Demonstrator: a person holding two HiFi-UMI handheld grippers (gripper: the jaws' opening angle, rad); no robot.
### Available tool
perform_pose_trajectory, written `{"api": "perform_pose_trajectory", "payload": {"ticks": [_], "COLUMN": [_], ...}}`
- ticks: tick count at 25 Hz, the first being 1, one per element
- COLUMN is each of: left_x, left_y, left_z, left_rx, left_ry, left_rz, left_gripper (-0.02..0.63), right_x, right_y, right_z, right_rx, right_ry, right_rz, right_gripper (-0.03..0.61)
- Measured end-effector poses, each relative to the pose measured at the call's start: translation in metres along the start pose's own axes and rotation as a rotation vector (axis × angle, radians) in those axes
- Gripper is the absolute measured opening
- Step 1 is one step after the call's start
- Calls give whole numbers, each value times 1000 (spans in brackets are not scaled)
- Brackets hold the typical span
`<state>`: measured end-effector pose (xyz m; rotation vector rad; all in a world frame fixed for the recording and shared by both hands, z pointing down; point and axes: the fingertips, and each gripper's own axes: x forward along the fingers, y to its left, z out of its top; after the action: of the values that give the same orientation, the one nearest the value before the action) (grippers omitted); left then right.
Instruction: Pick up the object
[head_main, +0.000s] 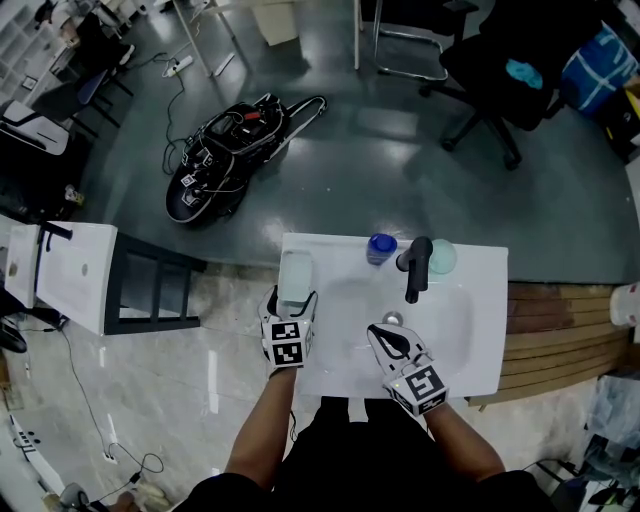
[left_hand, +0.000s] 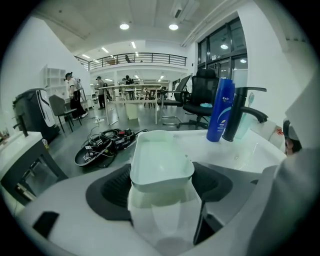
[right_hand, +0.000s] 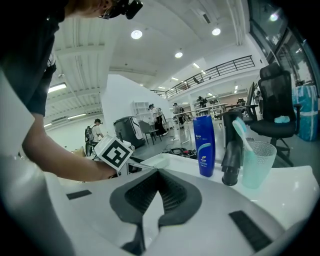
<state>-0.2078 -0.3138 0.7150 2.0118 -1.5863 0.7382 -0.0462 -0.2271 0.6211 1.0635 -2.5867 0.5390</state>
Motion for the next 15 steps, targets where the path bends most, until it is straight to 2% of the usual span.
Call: {"api": "perform_pose_trajectory", "payload": {"ticks": [15], "left_x": [-52], "left_y": [-9], "left_z": [42], "left_rx": [18], "left_ry": [-137], "left_rz": [7], "left_gripper": [391], "right_x": [-18], "right_y": [-13], "right_z": [17], "right_rx": [-28], "right_ry": [-57], "right_rz": [-74], "right_gripper": [18]}}
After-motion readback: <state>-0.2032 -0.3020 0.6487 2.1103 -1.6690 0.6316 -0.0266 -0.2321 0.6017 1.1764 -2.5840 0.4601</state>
